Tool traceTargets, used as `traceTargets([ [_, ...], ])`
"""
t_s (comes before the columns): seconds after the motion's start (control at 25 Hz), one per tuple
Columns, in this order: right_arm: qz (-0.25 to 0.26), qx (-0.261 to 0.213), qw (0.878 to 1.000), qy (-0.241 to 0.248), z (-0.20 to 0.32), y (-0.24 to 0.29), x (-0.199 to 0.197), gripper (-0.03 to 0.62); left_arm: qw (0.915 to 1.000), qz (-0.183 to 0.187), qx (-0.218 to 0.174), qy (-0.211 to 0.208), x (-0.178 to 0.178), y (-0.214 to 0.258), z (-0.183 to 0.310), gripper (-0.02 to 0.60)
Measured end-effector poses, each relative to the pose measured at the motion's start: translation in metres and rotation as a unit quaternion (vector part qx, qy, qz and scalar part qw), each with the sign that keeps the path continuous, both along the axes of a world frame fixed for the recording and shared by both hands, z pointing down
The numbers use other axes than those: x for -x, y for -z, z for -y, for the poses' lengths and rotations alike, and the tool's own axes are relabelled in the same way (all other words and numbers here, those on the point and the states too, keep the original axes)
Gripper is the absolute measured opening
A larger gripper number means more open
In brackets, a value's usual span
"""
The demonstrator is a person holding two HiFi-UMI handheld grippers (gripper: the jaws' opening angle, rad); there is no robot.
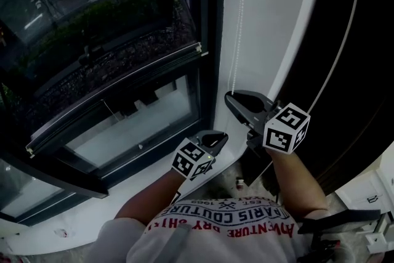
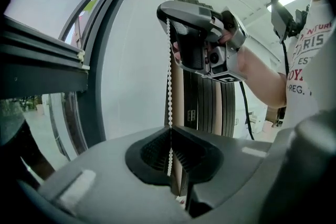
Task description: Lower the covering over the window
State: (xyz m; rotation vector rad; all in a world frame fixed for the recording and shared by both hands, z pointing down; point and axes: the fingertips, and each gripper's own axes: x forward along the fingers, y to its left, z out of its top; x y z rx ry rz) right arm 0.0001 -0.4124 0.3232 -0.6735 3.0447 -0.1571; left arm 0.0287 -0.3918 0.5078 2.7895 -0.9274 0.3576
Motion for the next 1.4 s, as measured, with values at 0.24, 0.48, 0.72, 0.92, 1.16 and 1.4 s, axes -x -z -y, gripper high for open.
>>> traceTargets([
  [0.24, -0.017, 0.023, 1.000, -0.009, -0.013, -0.043, 0.000, 0.017, 0.9993, 0.019, 0.030, 0.014, 0.007, -0.040, -0.015, 0.009],
  [0.48, -0.044, 0.046, 0.998, -0.020, -0.030, -0.086, 0.007, 0.017, 0.9972, 0.037, 0.064, 0.004, 0.008, -0.081, -0.038, 0.009],
  [0.72, -0.075, 0.054, 0.995, -0.029, -0.046, -0.123, 0.014, 0.017, 0.9941, 0.062, 0.089, -0.001, 0.015, -0.114, -0.056, 0.009],
  [0.92, -0.078, 0.074, 0.994, -0.032, -0.057, -0.147, 0.018, 0.017, 0.9923, 0.066, 0.104, -0.009, 0.022, -0.140, -0.066, 0.011],
  [1.16, -0.079, 0.075, 0.994, -0.032, -0.057, -0.148, 0.019, 0.017, 0.9935, 0.041, 0.106, 0.002, 0.029, -0.134, -0.060, 0.040],
  [1.4, -0.081, 0.073, 0.993, -0.035, -0.051, -0.148, 0.016, 0.017, 0.9948, 0.030, 0.095, -0.023, 0.043, -0.100, -0.057, 0.074],
])
